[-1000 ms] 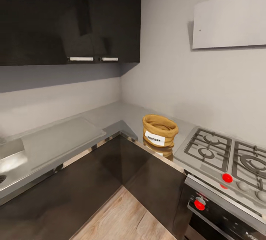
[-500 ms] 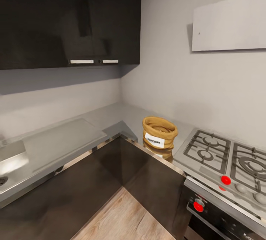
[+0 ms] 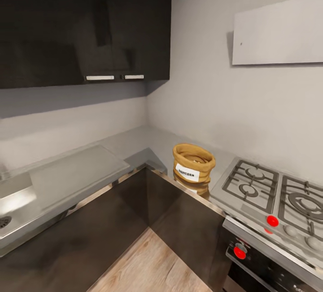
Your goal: In the kitchen, take the popcorn bag from the countertop, put it into the microwave, and heat it until the popcorn is cooked so the cooked popcorn ends up inside the bag.
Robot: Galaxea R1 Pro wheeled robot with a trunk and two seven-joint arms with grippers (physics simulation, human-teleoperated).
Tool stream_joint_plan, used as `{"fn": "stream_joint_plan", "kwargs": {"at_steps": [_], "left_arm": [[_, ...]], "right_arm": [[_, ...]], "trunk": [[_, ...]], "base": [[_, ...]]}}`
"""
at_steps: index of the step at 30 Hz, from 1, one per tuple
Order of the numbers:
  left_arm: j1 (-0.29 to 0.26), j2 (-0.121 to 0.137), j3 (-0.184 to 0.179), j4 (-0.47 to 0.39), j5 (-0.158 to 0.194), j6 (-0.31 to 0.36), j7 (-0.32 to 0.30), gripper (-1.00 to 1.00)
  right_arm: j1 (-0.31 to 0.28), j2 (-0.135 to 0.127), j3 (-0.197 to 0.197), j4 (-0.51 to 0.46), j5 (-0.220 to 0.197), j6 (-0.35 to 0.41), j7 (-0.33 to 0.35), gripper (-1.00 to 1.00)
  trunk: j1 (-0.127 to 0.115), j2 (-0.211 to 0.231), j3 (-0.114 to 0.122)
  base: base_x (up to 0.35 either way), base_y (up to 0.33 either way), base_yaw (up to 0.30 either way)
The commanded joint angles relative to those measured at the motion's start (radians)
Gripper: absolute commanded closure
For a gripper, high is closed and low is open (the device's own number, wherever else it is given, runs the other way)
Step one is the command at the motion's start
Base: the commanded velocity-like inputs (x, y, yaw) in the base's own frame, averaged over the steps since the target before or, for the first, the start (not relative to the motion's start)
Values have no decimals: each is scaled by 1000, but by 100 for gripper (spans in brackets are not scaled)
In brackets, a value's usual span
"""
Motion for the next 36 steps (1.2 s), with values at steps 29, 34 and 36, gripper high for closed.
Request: {"fn": "stream_joint_plan", "kwargs": {"at_steps": [29,34,36], "left_arm": [[0,0,-1,-2,3,-2,0,-100],[0,0,-1,-2,3,-2,0,-100],[0,0,-1,-2,3,-2,-1,-100]], "right_arm": [[-1,-5,-9,3,9,-10,2,-100],[-1,-5,-9,3,9,-10,2,-100],[-1,-5,-9,3,9,-10,2,-100]], "trunk": [[0,-1,-46],[0,-1,-54],[0,-1,-58]], "base": [[-60,0,0],[-330,0,0],[-271,0,0]]}}
